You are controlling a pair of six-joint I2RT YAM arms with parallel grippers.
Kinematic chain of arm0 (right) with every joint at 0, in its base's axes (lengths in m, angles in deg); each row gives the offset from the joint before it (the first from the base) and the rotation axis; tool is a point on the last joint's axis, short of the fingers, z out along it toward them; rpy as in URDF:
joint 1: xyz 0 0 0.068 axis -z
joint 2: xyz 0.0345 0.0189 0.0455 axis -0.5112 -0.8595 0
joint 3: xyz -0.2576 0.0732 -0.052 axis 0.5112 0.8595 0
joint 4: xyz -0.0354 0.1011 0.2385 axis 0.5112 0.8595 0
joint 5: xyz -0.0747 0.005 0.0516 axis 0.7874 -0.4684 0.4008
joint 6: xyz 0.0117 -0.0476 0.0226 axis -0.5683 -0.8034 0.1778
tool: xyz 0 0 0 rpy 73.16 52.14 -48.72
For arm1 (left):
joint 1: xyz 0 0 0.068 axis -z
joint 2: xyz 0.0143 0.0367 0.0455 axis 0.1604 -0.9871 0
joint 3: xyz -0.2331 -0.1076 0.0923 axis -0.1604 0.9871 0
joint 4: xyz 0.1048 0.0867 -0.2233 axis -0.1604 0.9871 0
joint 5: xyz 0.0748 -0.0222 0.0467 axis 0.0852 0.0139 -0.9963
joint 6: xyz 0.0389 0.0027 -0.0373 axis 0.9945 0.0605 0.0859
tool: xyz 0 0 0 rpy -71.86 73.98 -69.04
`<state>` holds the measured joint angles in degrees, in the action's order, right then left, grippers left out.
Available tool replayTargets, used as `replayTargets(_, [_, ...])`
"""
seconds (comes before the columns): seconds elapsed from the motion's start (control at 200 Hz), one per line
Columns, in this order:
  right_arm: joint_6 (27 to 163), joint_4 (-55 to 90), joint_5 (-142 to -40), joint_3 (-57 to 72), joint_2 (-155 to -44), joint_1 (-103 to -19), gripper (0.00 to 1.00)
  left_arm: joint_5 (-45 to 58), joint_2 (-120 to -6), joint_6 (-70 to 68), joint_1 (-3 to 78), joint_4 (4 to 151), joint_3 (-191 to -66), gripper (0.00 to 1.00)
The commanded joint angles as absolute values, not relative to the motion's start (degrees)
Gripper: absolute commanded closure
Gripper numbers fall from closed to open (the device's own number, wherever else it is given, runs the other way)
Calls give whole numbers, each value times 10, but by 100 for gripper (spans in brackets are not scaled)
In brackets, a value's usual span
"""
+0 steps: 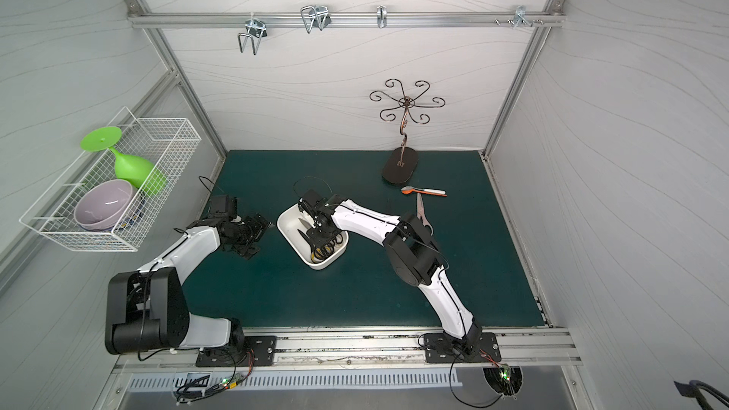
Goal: Take the scissors out of the storage box
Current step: Pick up the scissors from the storage box.
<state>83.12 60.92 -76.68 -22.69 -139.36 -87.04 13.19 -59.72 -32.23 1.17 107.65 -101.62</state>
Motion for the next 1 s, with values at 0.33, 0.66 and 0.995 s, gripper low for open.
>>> replayTargets(0.33, [880, 615, -809, -232, -1365, -862, 100, 148, -586, -312, 4, 1076, -1038, 8])
replayTargets(0.66, [934, 538, -945, -183, -1305, -822, 100, 148, -590, -303, -1, 1085, -1064, 8])
replayTargets(0.995, [979, 492, -1032, -145, -1255, -785, 100, 148, -597, -306, -13, 1086, -1085, 8])
